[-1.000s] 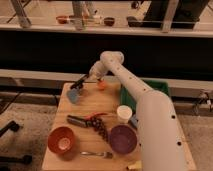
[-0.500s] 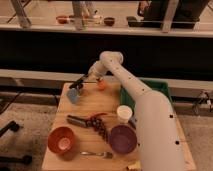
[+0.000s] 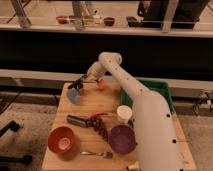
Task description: Place brush in metal cup
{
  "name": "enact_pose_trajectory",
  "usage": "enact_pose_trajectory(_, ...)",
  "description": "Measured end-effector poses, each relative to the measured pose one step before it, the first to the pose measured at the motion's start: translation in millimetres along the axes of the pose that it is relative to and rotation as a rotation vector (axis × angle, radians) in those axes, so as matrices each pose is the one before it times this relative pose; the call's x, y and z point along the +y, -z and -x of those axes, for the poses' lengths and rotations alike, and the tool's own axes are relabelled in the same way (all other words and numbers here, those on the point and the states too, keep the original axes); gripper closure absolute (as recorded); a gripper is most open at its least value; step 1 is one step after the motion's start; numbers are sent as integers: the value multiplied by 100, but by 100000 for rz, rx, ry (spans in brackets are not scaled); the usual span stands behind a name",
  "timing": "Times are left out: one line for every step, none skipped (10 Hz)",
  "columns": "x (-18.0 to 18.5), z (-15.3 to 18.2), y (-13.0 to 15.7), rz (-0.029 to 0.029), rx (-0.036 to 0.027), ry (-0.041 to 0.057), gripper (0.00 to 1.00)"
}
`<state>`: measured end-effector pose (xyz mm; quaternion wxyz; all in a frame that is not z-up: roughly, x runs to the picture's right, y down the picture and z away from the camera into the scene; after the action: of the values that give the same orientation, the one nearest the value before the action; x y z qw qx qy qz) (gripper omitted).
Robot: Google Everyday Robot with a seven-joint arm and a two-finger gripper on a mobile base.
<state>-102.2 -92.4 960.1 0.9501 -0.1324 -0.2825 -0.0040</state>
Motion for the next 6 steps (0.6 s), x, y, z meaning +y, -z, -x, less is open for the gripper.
enact_pose_trajectory(98, 217, -394, 350, -205, 82, 100)
enact_pose_trajectory(82, 145, -298, 276, -82, 112, 100)
enact_pose_trajectory(76, 147, -317, 268, -1, 131, 100)
enact_pose_trajectory(83, 123, -257, 233, -48, -96, 100)
enact_pose_trajectory(94, 149, -327, 247, 107, -127, 100)
enact_pose_trajectory(41, 107, -167, 69, 44, -112, 100)
